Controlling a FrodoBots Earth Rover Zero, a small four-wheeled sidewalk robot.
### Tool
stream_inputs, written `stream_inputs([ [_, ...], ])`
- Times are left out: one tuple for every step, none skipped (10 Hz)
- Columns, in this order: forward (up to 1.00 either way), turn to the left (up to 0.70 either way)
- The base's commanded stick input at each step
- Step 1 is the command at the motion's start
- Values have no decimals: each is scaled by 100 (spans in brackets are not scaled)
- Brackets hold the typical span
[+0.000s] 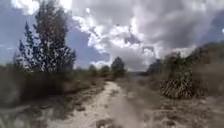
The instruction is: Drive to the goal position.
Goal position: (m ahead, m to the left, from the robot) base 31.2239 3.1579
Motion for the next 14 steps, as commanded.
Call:
stream_inputs([
  [85,0],
  [85,0],
  [85,0],
  [85,0],
  [85,0],
  [85,0],
  [85,0],
  [85,0],
  [85,0],
  [85,0],
  [85,0],
  [85,0],
  [85,0],
  [85,0],
])
